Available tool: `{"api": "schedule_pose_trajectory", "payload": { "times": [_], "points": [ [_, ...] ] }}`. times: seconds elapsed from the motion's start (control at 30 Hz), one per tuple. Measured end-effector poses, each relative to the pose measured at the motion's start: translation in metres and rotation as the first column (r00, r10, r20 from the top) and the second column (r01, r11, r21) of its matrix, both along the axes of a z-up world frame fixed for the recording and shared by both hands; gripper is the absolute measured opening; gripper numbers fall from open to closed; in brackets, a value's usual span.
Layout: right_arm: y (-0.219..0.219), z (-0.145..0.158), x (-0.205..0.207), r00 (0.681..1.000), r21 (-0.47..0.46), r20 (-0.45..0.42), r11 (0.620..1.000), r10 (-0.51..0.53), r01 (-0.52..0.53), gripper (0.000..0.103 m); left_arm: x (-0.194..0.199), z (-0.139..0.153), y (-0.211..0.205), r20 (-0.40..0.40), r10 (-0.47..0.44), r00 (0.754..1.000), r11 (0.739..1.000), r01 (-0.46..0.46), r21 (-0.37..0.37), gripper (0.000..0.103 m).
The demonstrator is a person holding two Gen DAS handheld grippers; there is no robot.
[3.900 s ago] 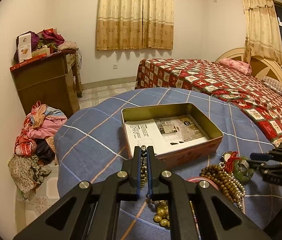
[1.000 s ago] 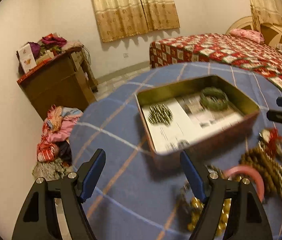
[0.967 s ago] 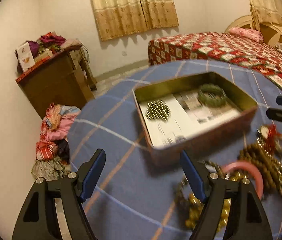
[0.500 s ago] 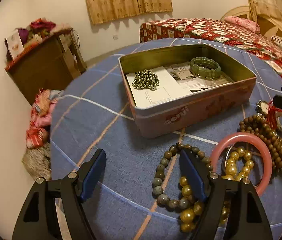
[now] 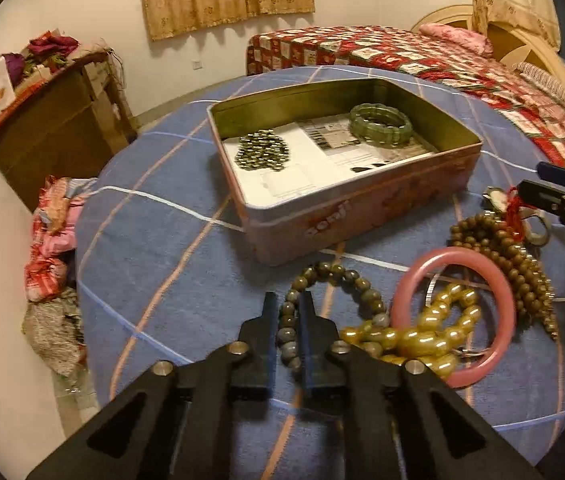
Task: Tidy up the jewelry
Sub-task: 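Grasp a second grey-green bead strand from the pile with the left tool, then grasp the red ribbon charm beside the watch with the right tool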
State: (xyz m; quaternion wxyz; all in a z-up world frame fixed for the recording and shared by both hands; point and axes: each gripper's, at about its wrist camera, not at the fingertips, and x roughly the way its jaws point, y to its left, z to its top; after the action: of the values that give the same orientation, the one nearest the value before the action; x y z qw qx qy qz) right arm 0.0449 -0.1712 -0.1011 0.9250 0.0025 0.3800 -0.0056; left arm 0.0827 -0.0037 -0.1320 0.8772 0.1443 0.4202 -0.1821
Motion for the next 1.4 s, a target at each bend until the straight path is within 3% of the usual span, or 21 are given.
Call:
{"api": "schedule_pose_trajectory", "payload": {
  "times": [0.4, 0.8, 0.9, 1.03, 1.4],
  "points": [
    [-0.012, 0.000, -0.002, 1.000, 0.035, -0.003, 0.999, -0.021, 0.021, 0.073, 0.000, 0.026, 0.033, 0.093, 0.124, 0.988, 0.987, -0.113, -0.116, 0.008],
    [0.006, -0.004, 0.001, 0.997, 0.069, -0.020, 0.995, 0.068, -0.066, 0.070, -0.004, 0.029, 0.025, 0.090, 0.100, 0.991, 0.986, -0.087, -0.143, 0.008],
    [0.006, -0.007, 0.006, 0.995, 0.085, -0.042, 0.993, 0.087, -0.083, 0.059, -0.006, 0.029, 0.022, 0.092, 0.096, 0.991, 0.986, -0.082, -0.145, 0.008],
    [0.008, -0.012, 0.007, 0.991, 0.117, -0.066, 0.987, 0.120, -0.112, 0.018, -0.007, 0.031, 0.021, 0.095, 0.095, 0.991, 0.985, -0.080, -0.150, 0.008],
    [0.012, 0.005, -0.004, 0.993, 0.090, 0.002, 0.989, 0.121, -0.121, 0.018, -0.013, 0.043, 0.017, 0.117, 0.077, 0.990, 0.985, -0.057, -0.165, 0.008]
  ]
}}
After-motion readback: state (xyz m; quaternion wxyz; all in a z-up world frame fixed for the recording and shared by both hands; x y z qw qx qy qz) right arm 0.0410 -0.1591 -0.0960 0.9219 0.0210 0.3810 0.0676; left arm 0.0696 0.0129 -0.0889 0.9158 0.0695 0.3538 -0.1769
